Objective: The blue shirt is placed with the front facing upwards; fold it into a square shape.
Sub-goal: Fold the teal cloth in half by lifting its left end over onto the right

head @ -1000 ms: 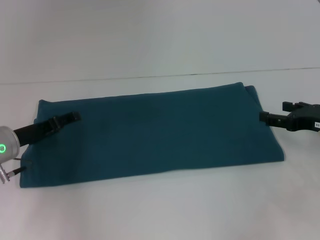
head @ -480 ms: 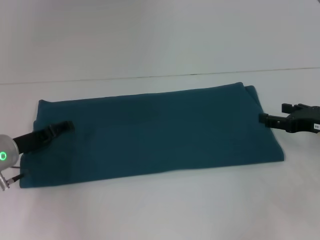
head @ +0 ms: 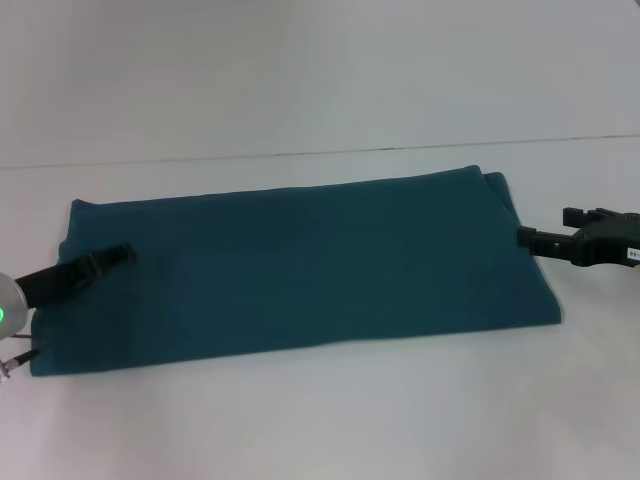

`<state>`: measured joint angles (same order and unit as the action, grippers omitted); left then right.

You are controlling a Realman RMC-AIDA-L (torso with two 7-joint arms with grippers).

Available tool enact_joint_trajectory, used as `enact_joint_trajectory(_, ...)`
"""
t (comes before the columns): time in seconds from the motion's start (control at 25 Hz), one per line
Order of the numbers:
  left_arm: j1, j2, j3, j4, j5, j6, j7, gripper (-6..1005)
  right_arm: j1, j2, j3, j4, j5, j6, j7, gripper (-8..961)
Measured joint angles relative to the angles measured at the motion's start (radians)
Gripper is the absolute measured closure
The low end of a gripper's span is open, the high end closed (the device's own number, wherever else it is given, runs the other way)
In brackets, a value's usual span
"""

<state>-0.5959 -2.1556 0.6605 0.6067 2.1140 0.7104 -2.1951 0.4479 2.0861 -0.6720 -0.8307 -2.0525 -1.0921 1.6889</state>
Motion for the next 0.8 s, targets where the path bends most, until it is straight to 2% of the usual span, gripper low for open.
enact_joint_trajectory(0.8, 0.022, -0.004, -0.005, 0.03, -0.077, 0.0, 0.025, 126, 0.0, 0.0, -0.001, 0.002, 0.0, 0.003, 0.0, 38)
